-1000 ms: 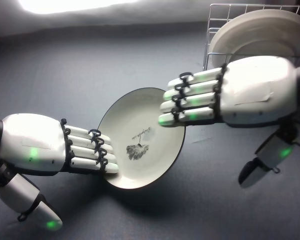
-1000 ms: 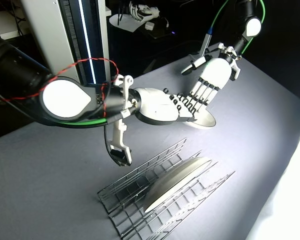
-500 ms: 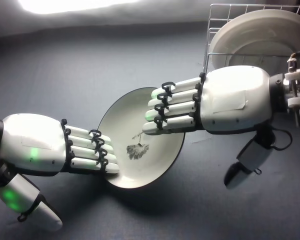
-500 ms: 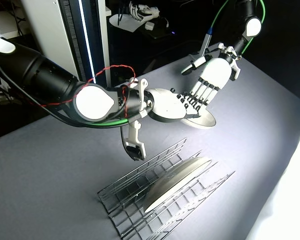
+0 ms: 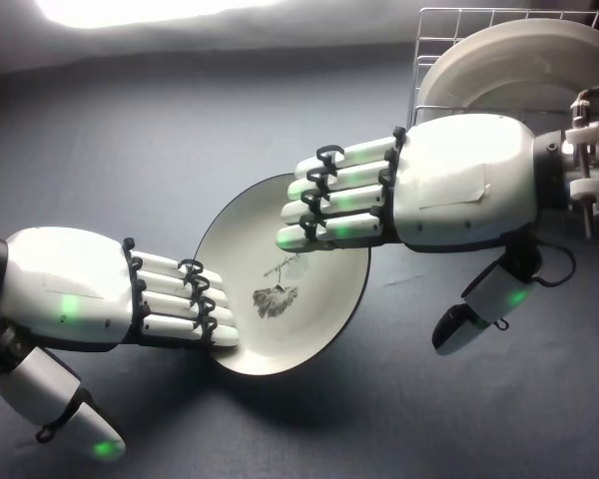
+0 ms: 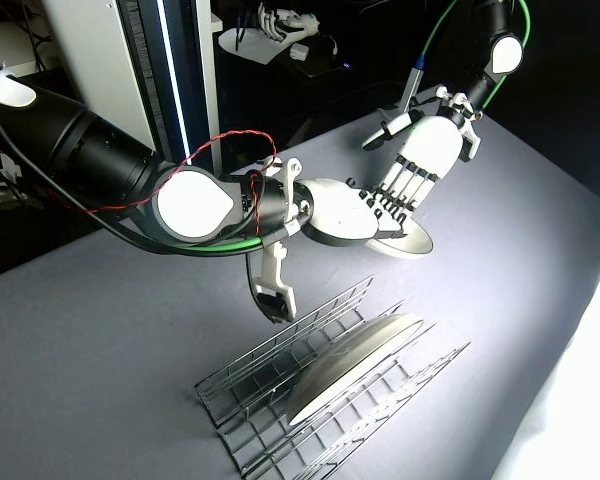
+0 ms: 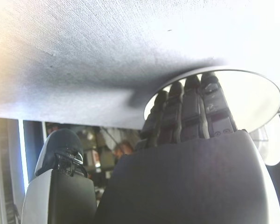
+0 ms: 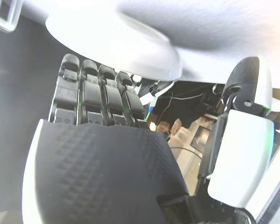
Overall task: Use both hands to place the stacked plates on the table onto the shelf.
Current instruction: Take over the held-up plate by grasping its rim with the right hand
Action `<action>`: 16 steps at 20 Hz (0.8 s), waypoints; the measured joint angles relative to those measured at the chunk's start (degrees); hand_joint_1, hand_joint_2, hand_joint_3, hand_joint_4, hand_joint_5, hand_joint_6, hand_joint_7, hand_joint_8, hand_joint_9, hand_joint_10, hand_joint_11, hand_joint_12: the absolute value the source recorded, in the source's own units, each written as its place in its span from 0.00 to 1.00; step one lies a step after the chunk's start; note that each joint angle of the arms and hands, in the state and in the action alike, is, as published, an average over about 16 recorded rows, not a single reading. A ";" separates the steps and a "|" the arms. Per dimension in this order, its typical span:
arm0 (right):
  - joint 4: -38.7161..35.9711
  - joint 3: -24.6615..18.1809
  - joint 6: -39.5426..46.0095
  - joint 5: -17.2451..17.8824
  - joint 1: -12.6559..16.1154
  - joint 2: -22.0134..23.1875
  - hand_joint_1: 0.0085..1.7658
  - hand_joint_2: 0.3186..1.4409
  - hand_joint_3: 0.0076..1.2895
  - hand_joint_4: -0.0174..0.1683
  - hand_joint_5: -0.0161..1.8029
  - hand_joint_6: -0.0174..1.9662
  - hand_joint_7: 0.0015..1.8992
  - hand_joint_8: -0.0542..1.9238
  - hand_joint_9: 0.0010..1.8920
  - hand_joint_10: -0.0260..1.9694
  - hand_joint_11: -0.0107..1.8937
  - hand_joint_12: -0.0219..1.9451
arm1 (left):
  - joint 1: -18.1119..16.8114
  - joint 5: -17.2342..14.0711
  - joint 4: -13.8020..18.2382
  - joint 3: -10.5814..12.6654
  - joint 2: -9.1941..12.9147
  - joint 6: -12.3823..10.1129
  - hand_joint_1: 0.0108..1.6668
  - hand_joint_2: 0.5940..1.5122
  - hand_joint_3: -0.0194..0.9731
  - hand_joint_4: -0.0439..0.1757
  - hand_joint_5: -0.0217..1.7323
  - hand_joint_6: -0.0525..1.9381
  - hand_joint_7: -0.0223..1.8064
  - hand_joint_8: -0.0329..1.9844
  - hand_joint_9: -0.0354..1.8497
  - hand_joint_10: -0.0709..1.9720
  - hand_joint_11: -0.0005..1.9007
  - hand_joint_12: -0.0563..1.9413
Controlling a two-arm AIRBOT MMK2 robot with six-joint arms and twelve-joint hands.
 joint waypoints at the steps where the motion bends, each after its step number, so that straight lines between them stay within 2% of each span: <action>1: 0.00 -0.01 0.00 -0.01 0.08 0.00 0.41 0.43 0.01 0.11 0.02 0.02 0.01 0.03 0.01 0.02 0.02 0.02 | 0.00 -0.03 -0.02 0.01 0.00 -0.01 0.00 0.58 0.02 0.14 0.01 0.01 0.01 0.01 0.02 0.03 0.01 0.02; 16: -0.01 -0.30 -0.04 -0.06 0.51 0.00 0.41 0.44 0.01 0.11 0.02 0.02 0.01 0.03 0.01 0.02 0.02 0.02 | 0.06 -0.49 -0.20 0.17 0.00 -0.05 0.00 0.58 0.02 0.14 0.01 0.01 0.01 0.01 0.02 0.03 0.01 0.02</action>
